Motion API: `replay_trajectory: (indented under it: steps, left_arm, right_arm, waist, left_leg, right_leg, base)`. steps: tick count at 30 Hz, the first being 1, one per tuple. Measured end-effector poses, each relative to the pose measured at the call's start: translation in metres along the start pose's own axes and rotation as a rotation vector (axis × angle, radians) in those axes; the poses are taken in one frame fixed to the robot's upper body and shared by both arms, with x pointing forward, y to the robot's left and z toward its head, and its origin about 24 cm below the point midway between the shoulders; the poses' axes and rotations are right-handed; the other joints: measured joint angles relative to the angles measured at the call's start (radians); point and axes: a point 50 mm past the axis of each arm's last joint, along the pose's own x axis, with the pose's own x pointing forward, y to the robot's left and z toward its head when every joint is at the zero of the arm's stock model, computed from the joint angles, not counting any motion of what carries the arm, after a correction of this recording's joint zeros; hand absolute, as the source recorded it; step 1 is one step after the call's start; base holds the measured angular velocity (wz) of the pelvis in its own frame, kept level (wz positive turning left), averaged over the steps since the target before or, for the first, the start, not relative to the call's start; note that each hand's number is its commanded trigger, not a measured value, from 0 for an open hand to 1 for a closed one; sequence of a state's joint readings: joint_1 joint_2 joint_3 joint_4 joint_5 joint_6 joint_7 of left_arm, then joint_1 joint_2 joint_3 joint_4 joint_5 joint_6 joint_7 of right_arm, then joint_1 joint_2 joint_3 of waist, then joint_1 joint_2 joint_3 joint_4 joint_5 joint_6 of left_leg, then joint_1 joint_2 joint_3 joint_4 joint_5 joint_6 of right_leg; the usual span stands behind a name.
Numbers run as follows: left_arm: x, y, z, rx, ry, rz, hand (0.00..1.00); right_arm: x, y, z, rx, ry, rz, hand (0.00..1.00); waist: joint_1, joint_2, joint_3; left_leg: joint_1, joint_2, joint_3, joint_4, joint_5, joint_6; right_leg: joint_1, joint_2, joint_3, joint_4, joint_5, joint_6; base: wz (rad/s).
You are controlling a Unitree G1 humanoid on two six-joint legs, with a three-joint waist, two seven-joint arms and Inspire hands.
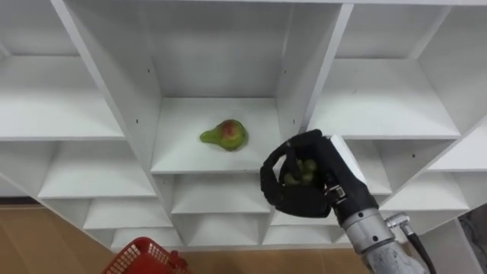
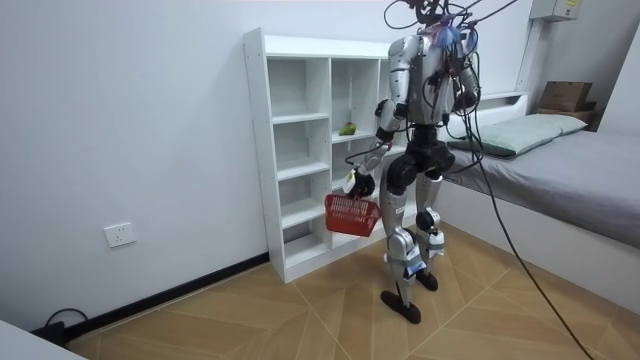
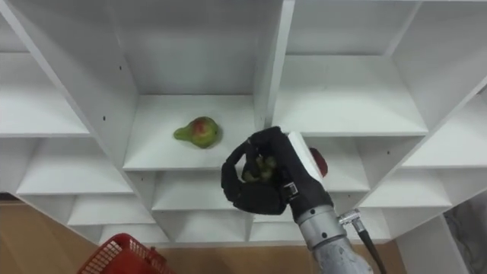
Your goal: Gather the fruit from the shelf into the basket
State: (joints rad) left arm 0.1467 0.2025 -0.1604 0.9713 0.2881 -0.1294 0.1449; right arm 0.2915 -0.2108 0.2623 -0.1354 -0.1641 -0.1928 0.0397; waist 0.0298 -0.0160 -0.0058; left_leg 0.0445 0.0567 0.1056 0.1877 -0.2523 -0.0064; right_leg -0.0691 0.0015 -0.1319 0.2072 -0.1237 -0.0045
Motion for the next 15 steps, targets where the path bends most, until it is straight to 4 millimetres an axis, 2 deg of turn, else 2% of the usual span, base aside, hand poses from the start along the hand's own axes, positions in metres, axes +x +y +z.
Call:
replay_trajectory:
  steps: [3, 7, 9, 15]
  left_arm:
    - [0.004, 0.001, 0.012, -0.033, -0.029, 0.008, 1.0]
    - [0.005, 0.001, 0.017, -0.037, -0.049, 0.005, 1.0]
    - [0.007, 0.003, 0.022, -0.037, -0.07, 0.008, 1.0]
    - [0.01, 0.005, 0.035, -0.042, -0.121, 0.007, 1.0]
  right_arm:
    - [0.001, 0.0, -0.002, 0.001, 0.008, 0.001, 1.0]
    - [0.01, -0.002, -0.007, -0.008, 0.017, -0.005, 1.0]
    - [0.014, -0.001, -0.008, -0.011, 0.016, -0.003, 1.0]
    - [0.021, 0.018, -0.015, -0.01, 0.039, 0.089, 1.0]
  waist:
    - [0.012, -0.008, 0.0058]
    - [0.013, -0.015, 0.0088]
    - [0.024, -0.023, 0.0137]
    - [0.061, -0.034, 0.0136]
  left_leg:
    - [-0.002, 0.0, 0.0, 0.0, 0.0, 0.0]
    - [-0.008, 0.001, -0.004, 0.0, 0.0, 0.0]
    - [-0.017, 0.001, -0.014, 0.001, 0.0, -0.001]
    - [-0.038, 0.002, -0.03, 0.013, 0.0, -0.001]
  right_leg:
    - [-0.002, 0.0, -0.002, 0.0, 0.001, -0.001]
    - [-0.005, 0.0, -0.007, -0.003, 0.002, -0.001]
    - [-0.008, 0.0, -0.015, -0.005, 0.002, -0.001]
    - [-0.017, -0.002, -0.031, -0.006, 0.002, -0.001]
  base:
    - [0.0]
    - [0.03]
    - [0.1]
    - [0.08]
